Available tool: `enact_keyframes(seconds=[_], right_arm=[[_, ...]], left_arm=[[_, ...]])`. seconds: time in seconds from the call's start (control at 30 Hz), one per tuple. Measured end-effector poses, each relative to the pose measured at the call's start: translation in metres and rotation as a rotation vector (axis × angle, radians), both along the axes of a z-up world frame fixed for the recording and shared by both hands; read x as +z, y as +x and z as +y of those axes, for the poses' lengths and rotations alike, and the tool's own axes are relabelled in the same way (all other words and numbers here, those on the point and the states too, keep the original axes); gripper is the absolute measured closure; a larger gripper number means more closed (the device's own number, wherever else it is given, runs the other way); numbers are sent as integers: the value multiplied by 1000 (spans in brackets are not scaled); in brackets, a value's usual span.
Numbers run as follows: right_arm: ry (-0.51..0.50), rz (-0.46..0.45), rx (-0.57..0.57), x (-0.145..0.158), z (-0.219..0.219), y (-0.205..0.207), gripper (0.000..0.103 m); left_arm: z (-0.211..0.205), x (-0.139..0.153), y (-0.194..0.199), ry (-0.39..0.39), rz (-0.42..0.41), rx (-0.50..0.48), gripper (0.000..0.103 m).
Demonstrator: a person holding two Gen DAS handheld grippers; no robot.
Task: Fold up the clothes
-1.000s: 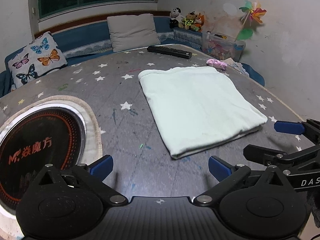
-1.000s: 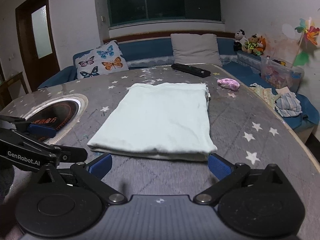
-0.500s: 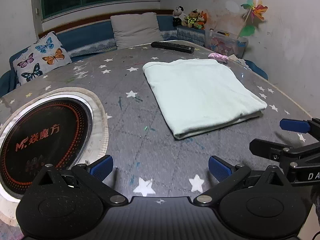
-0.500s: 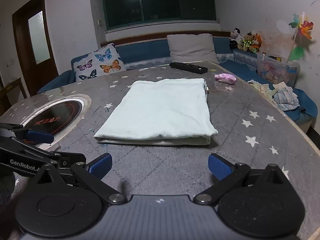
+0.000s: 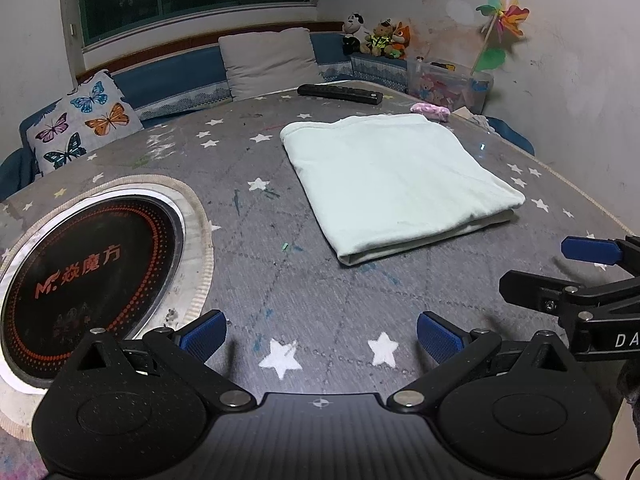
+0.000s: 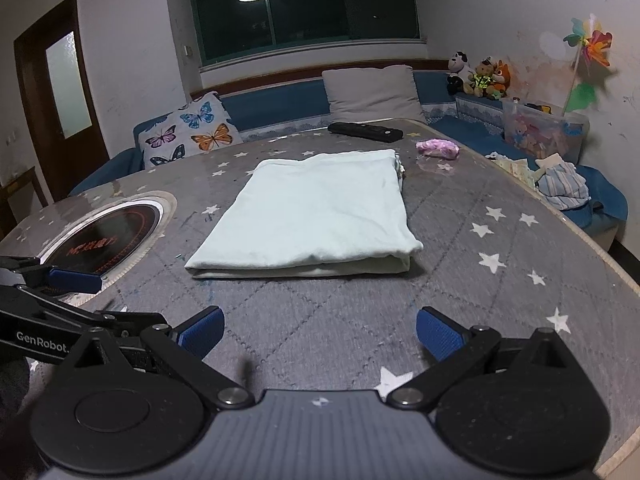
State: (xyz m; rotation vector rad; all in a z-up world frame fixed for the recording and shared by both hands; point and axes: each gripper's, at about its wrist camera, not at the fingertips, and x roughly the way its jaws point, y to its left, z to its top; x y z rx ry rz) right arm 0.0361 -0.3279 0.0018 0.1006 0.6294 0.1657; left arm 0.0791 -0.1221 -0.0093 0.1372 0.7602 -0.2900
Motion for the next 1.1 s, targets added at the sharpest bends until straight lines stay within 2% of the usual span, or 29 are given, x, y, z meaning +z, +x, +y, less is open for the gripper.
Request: enact_keyframes(seconds=[1.1], right_arm=[[-20, 31, -6, -6, 3, -1, 0]], left_arm=[[-1, -7, -7, -6, 31, -9, 0]])
